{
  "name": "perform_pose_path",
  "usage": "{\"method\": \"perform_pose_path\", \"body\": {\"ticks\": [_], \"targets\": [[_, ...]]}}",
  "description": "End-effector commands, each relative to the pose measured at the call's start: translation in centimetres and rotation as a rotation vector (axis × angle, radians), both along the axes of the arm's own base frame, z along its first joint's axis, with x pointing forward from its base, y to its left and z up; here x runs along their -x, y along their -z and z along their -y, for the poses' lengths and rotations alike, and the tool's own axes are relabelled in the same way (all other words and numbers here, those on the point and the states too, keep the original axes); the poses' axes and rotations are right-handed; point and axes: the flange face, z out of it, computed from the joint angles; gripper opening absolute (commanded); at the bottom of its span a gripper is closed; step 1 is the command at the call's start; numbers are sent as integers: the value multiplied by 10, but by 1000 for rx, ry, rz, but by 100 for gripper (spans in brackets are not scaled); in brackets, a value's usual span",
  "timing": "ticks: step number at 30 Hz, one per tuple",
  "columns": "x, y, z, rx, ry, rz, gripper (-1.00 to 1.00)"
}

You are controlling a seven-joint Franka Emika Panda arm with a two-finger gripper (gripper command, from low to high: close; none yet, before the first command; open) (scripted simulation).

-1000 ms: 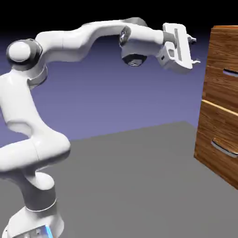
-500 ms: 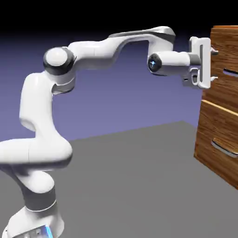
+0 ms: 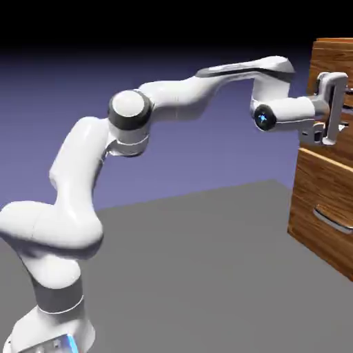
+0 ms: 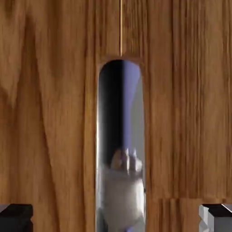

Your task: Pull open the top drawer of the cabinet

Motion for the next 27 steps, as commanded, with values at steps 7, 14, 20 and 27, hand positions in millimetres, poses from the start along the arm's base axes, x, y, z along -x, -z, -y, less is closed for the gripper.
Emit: {"method": "perform_pose_path", "body": {"ticks": [7, 14, 20, 27], "targets": [[39, 0, 0, 0, 0, 0, -100], [93, 0, 0, 0, 0, 0, -100], [138, 0, 0, 0, 0, 0, -100], [190, 0, 0, 0, 0, 0, -100]]}}
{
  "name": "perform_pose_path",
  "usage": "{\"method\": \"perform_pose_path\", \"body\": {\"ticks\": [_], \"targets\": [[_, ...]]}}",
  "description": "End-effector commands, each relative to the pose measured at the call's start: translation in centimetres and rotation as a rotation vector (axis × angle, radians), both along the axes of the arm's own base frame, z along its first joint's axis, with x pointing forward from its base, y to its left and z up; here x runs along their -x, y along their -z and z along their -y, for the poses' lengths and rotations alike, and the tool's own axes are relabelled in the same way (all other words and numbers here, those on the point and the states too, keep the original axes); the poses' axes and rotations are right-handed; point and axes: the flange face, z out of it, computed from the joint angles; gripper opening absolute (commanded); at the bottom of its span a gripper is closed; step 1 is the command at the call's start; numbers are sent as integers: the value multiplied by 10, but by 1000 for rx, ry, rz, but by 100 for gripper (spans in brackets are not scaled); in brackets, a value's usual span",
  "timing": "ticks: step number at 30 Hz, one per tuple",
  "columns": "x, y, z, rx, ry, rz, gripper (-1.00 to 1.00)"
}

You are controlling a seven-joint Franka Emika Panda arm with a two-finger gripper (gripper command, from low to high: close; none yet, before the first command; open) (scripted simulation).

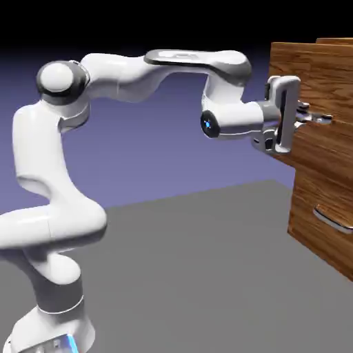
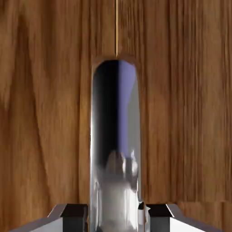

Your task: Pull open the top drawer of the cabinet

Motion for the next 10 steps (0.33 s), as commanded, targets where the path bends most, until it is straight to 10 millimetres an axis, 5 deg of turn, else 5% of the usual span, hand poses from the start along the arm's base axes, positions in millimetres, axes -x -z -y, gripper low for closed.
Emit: {"method": "perform_pose_path", "body": {"ticks": [1, 6, 7, 10], "targets": [[8, 0, 0, 0, 0, -1, -100], [54, 0, 0, 0, 0, -1, -100], [54, 0, 0, 0, 0, -1, 100], [74, 0, 0, 4, 1, -2, 100]]}}
